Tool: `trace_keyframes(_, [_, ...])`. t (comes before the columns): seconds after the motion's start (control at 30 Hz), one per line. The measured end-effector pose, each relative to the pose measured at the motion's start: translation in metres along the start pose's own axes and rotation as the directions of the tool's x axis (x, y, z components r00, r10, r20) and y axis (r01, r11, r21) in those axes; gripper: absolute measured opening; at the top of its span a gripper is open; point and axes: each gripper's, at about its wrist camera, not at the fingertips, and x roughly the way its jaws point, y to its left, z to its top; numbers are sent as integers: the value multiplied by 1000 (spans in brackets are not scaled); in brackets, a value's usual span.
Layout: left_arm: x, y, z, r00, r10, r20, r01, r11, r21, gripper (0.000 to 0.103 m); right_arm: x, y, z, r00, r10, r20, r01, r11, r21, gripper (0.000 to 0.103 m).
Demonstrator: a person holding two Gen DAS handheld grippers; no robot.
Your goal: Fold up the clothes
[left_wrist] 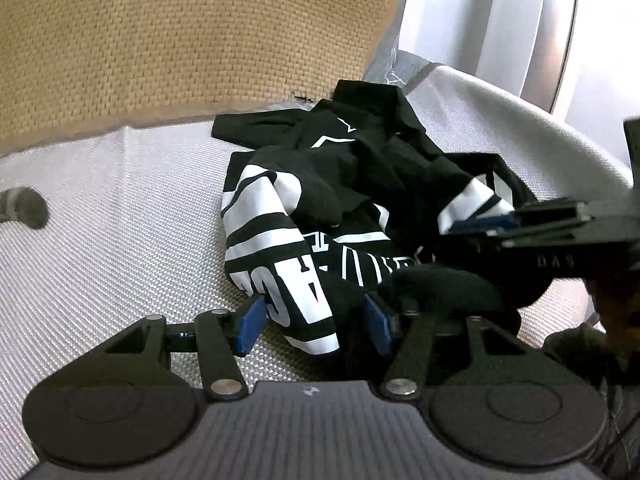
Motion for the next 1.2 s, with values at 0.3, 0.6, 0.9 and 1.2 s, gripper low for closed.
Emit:
trace_keyframes(0.3, [1, 6, -5, 1000, -8, -3, 8, 999, -46, 59, -7, -50, -18, 994, -109, -2, 104, 939, 329, 27])
trace_keyframes(0.6, [8, 21, -8, 1000, -16, -16, 13, 985, -169, 59, -13, -68, -30, 988, -155, 23, 128, 881, 455, 30])
trace_keyframes(0.9, [18, 11, -8, 998, 32, -45, -35, 997, -72, 28, -15, -74, -32, 995, -93, 41, 64, 884, 464, 38])
trace_keyframes(1.2, [20, 35, 9, 984, 174, -24, -175, 983, -55, 12, -4, -55, -32, 1000, 8, -22, 0, 946, 323, 38])
